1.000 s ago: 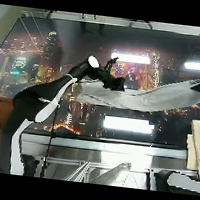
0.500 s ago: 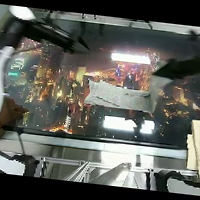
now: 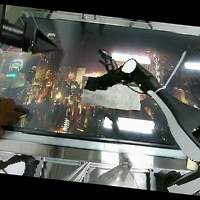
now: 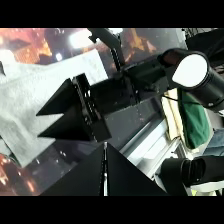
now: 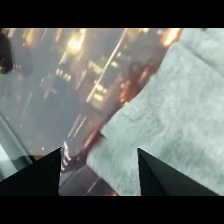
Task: Fold the shirts.
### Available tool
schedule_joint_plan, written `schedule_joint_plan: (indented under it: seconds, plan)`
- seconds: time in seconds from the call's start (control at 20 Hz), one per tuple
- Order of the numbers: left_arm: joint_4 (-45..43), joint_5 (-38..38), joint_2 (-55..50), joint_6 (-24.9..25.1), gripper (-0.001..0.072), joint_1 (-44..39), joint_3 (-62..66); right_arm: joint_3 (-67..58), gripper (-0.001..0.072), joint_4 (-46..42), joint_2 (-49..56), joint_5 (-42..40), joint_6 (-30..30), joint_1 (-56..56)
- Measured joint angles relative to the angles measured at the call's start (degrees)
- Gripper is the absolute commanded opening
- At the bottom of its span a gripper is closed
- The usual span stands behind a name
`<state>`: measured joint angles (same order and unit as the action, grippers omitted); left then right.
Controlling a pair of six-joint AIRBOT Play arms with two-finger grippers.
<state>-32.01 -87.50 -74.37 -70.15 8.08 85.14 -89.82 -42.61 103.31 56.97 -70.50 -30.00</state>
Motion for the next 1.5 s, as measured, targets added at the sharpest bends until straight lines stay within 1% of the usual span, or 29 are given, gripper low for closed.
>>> schedule_joint_plan:
  seconds: [0.15, 0.4, 0.45, 0.5, 0.65, 0.75, 0.9, 1.1, 1.15, 1.2, 1.25, 1.4, 1.5]
  plan:
    - [0.0, 0.5, 5.3, 1.3, 0.0013, 1.1, -8.4, -0.5, 0.0414, -1.8, -1.0, 5.9, 0.9, 4.0]
    - [0.0, 0.9, 12.9, 2.8, 0.0013, 5.2, -19.5, 0.3, 0.0421, -5.2, -5.2, 19.8, 1.1, 21.5]
    - [0.0, 0.9, 14.4, 3.2, 0.0013, 6.3, -21.3, 1.6, 0.0507, -5.6, -6.0, 21.3, 1.1, 25.3]
    - [0.0, 0.9, 15.9, 3.4, 0.0013, 7.7, -23.3, 3.6, 0.0638, -5.8, -6.9, 22.2, 1.0, 29.4]
    - [0.0, 1.0, 20.1, 3.8, 0.0012, 11.6, -28.1, 11.9, 0.0643, -6.1, -8.5, 21.9, 1.2, 37.5]
    - [0.0, 1.7, 22.3, 4.0, 0.0012, 13.7, -30.5, 16.7, 0.063, -5.3, -8.3, 19.4, 2.9, 39.4]
    - [0.0, 3.5, 24.5, 4.1, 0.0012, 15.8, -33.2, 20.4, 0.0629, -2.4, -6.2, 15.2, 5.2, 38.6]
    - [0.1, 4.4, 25.7, 4.2, 0.0013, 16.7, -34.5, 22.0, 0.0628, 1.6, -3.7, 10.7, 6.5, 33.8]
    - [0.2, 4.6, 25.8, 4.2, 0.0013, 16.8, -34.7, 22.1, 0.0598, 2.7, -3.4, 10.0, 6.7, 32.4]
    - [0.2, 4.7, 25.9, 4.2, 0.0013, 16.9, -34.8, 22.2, 0.0296, 3.3, -3.1, 9.0, 6.8, 31.1]
    - [0.2, 4.7, 25.9, 4.2, 0.0013, 16.9, -34.8, 22.3, 0.001, 3.1, -2.8, 8.0, 7.0, 29.9]
    - [0.2, 4.7, 26.0, 4.2, 0.0013, 17.0, -34.9, 22.3, 0.0012, 7.2, -3.5, 8.5, 8.3, 27.7]
    - [0.2, 4.6, 26.0, 4.3, 0.0013, 17.0, -35.0, 22.2, 0.0012, 8.7, -5.7, 9.5, 8.7, 27.3]
